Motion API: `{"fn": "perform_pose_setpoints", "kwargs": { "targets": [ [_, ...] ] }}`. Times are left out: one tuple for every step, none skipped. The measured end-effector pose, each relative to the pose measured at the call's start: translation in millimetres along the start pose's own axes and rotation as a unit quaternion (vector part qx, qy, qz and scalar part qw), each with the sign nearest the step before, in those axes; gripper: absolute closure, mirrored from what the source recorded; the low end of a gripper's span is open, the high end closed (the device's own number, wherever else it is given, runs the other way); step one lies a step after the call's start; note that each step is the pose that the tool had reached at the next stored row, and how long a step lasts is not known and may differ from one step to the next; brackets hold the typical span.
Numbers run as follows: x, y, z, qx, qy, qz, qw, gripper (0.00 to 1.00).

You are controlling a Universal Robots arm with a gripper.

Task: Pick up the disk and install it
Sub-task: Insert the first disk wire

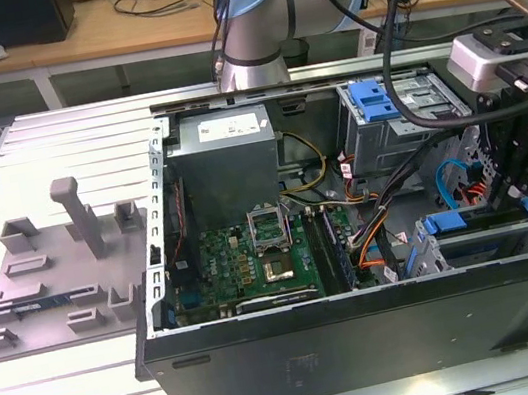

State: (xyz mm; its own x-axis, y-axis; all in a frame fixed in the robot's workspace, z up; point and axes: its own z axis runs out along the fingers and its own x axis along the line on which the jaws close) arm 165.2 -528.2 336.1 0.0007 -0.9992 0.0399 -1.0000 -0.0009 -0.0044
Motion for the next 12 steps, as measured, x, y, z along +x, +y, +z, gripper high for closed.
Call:
{"fn": "perform_pose_setpoints", "kwargs": {
  "targets": [
    [0.0, 0.1, 0.0, 0.0000, 0.0000, 0.000, 1.0000, 0.83],
    [0.0, 0.4, 0.0, -0.0001, 0.0000, 0.000, 1.0000, 0.83],
    [0.0, 0.6, -0.1, -0.0001, -0.0004, 0.000, 1.0000, 0.82],
    [0.0, 0.6, -1.3, 0.0000, 0.0000, 0.000, 1.0000, 0.76],
    [0.1, 0.6, -3.0, 0.0000, -0.0001, 0.000, 1.0000, 0.70],
    [0.2, 0.6, -4.8, 0.0000, 0.0000, 0.000, 1.0000, 0.70],
    [0.2, 0.5, -6.1, 0.0000, 0.0000, 0.000, 1.0000, 0.70],
    [0.3, 0.5, -7.7, 0.0000, 0.0000, 0.000, 1.0000, 0.70],
    [0.4, 0.5, -11.5, 0.0000, 0.0000, 0.000, 1.0000, 0.70],
    [0.5, 0.5, -13.7, 0.0000, -0.0001, 0.000, 1.0000, 0.70],
    [0.6, 0.5, -16.0, 0.0000, -0.0001, 0.000, 1.0000, 0.70],
    [0.7, 0.5, -18.4, 0.0000, 0.0000, 0.000, 1.0000, 0.70]
  ]
}}
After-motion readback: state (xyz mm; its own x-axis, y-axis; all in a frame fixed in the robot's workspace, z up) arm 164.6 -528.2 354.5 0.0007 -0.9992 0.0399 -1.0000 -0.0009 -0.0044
